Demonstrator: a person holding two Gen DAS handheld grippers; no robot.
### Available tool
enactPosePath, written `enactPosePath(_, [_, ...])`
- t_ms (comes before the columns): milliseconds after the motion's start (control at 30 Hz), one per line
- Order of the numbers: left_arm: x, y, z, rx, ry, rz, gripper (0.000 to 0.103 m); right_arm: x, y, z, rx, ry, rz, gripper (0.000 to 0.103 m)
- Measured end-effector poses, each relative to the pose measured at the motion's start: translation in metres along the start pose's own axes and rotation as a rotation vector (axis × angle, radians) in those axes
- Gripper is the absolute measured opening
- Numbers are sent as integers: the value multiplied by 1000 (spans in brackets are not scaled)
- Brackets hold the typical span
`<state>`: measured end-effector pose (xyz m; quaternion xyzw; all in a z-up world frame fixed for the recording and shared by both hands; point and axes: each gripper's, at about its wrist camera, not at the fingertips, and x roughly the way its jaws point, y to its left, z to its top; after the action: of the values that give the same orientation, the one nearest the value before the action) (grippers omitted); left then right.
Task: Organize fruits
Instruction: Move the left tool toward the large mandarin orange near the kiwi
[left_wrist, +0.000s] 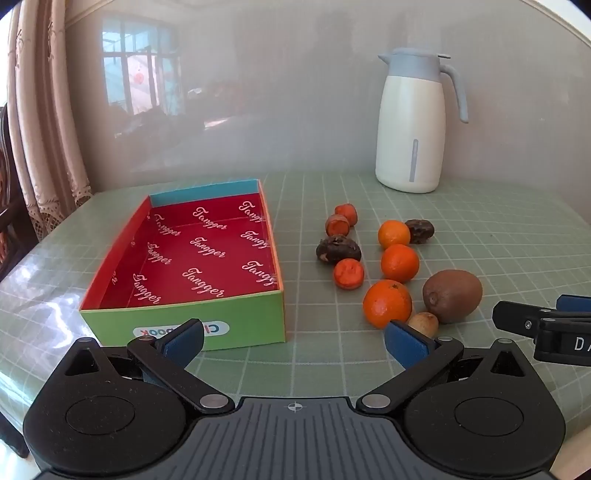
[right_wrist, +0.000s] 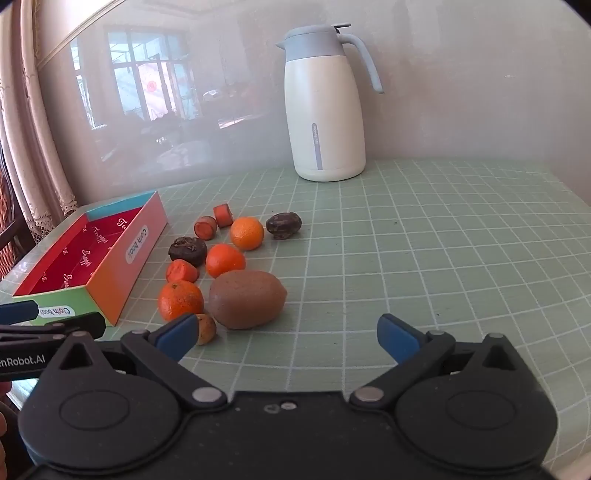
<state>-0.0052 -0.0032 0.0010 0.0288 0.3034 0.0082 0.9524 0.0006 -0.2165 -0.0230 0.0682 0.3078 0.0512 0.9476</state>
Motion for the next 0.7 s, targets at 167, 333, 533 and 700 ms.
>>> enactPosePath(167, [0, -2, 1, 10, -4, 0, 103, -2, -1, 0, 3, 1, 1, 103])
enactPosePath(333, [0, -2, 1, 12, -4, -1, 103, 0, 1, 0, -1, 1, -1, 103])
enactPosePath(533, [1, -3, 2, 11, -3, -2, 103, 2, 0, -1, -2, -1, 0, 103])
enactPosePath(700, [2, -4, 1, 14, -2, -2, 103, 0, 1, 0, -3, -1, 0, 103])
